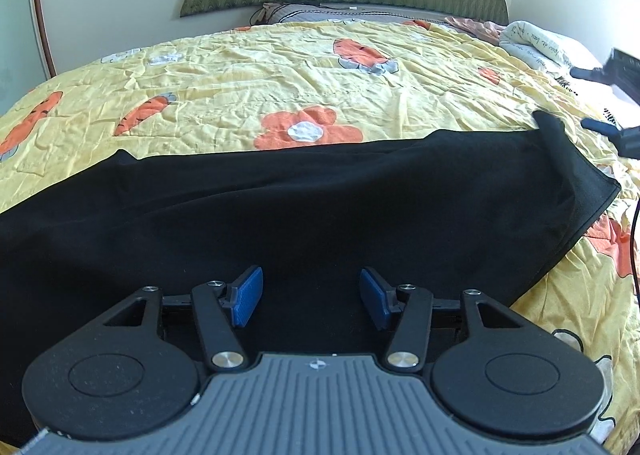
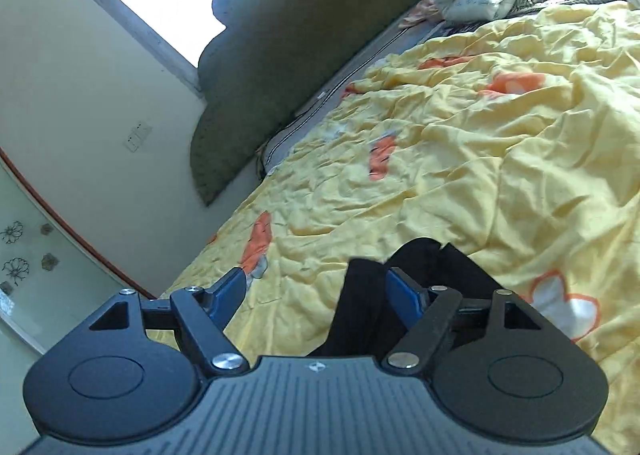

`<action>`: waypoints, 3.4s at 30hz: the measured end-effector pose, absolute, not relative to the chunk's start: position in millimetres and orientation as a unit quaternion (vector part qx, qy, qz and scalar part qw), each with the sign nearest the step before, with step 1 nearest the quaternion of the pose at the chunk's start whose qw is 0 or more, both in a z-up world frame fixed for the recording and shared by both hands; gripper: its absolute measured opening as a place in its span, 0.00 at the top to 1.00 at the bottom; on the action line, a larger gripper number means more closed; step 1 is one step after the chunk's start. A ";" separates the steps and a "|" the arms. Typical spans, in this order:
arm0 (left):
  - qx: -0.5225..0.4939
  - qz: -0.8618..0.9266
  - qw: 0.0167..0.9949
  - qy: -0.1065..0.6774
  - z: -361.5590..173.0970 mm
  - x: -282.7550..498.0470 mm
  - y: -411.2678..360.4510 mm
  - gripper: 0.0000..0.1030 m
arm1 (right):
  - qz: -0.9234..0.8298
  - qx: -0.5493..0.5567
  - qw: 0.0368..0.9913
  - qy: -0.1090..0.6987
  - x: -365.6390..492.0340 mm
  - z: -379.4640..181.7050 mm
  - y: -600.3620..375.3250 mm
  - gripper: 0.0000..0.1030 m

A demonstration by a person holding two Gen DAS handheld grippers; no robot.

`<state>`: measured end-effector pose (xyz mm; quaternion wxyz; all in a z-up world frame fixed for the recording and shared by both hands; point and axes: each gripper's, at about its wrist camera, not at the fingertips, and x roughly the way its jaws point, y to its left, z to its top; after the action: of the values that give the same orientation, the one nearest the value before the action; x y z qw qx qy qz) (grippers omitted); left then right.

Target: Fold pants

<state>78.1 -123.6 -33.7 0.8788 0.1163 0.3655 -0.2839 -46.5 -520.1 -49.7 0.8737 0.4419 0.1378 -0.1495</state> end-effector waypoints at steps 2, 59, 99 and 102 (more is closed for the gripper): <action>0.118 -0.285 0.880 0.361 -35.0 77.6 -123.9 0.41 | -0.145 0.466 0.859 0.153 -55.0 -64.5 -520.5 0.25; 0.105 -0.270 0.893 0.345 0.1 93.2 -101.4 0.35 | -0.205 0.161 0.940 0.219 -56.0 -20.9 -422.0 0.77; 0.074 0.035 0.944 0.321 2.8 118.2 50.5 0.24 | 0.140 0.066 0.925 0.348 90.6 -38.0 -270.0 0.71; 0.073 0.070 0.925 0.366 -11.5 129.3 84.4 0.24 | 0.170 0.064 0.911 0.371 81.5 -49.8 -258.5 0.64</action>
<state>129.3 84.4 -11.5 0.9251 0.0725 0.3662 0.0702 81.5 -258.5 -49.8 0.9108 0.0639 0.3710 0.1697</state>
